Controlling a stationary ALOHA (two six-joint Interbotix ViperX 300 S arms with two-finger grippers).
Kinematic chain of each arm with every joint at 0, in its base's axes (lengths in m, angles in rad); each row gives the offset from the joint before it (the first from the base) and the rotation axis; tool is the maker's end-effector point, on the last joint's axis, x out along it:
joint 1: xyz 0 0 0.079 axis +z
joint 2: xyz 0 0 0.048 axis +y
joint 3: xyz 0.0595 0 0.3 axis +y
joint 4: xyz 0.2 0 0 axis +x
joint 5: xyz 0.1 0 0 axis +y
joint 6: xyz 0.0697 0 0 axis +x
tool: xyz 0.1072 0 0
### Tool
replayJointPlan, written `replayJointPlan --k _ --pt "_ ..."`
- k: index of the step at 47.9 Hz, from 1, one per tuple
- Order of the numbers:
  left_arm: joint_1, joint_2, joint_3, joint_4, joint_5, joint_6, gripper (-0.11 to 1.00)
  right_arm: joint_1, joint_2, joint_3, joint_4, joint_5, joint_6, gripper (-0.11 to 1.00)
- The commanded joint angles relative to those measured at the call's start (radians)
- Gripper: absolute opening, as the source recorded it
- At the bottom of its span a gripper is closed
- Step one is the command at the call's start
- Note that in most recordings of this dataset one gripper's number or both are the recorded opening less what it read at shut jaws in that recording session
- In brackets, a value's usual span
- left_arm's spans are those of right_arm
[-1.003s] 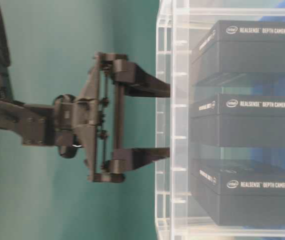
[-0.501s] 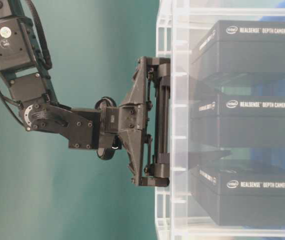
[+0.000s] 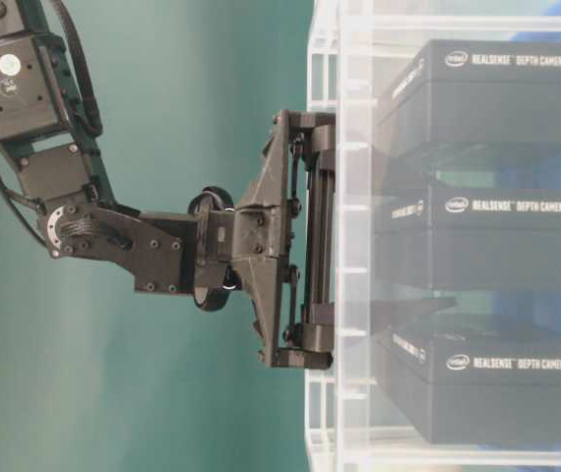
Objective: Take the box out of the case with the right arm.
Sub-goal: 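Lower the right gripper and close it on the middle black box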
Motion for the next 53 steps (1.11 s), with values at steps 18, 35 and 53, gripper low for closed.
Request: replayJointPlan --k 18,35,53 --pt "0.002 0.003 -0.020 0.003 -0.003 0.000 0.00 0.000 -0.021 -0.020 0.003 0.049 0.029 0.65" --pt "0.002 0.008 -0.021 0.003 -0.003 0.000 0.00 0.000 -0.026 -0.032 0.003 0.054 0.029 0.65" --pt "0.002 0.008 -0.025 0.003 -0.005 0.002 0.00 0.000 -0.071 -0.175 0.003 0.259 0.031 0.65"
